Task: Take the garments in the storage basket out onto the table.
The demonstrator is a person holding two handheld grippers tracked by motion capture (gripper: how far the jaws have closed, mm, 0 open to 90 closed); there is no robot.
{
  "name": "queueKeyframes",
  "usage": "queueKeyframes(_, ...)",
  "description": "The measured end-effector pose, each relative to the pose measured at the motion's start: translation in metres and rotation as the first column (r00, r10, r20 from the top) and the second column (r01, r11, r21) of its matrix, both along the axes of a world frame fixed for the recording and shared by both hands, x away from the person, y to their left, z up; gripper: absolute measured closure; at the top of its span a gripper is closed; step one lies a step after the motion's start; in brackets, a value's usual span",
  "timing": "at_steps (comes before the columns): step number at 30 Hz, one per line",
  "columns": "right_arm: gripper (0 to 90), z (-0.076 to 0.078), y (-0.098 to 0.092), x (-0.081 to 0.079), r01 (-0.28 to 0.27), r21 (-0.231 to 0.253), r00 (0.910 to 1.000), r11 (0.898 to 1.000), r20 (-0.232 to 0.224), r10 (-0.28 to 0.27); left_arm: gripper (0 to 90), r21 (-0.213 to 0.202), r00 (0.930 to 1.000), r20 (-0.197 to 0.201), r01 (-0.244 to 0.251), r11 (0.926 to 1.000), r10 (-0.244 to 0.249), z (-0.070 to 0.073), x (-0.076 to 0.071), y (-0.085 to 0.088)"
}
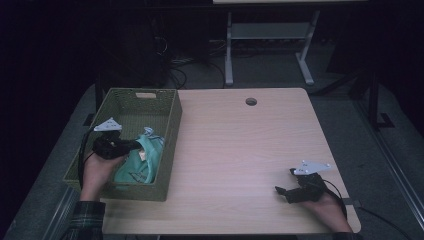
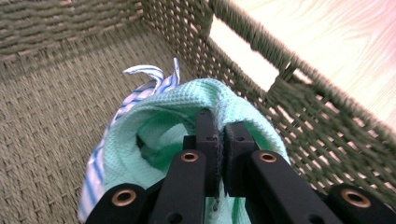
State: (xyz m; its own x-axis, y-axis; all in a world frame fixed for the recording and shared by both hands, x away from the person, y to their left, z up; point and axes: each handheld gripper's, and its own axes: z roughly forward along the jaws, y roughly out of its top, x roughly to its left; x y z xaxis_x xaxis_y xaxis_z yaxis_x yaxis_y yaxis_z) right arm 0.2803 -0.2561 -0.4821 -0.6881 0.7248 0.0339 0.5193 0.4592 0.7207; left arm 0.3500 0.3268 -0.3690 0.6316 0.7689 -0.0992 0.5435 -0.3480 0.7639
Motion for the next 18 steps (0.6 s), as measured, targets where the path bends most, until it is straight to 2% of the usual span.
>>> queueKeyframes(7,11.1,0.0,0.0,0.0,-0.001,-0.002,1.0,1.0,0.001,0.001,86.6,-0.063,0.9993,0.033,-0.015,0.9979,0.017,0.007,-0.001,0.006)
queueKeyframes(12,11.2,0.0,0.0,0.0,0.002,-0.001,1.0,1.0,0.001,-0.002,86.6,-0.085,0.9984,0.055,-0.005,0.9963,0.009,0.014,-0.002,0.006)
queueKeyframes(18,11.1,0.0,0.0,0.0,0.003,0.0,1.0,1.0,0.0,-0.003,86.7,-0.133,0.9973,0.073,0.015,0.991,-0.006,0.027,-0.003,0.007)
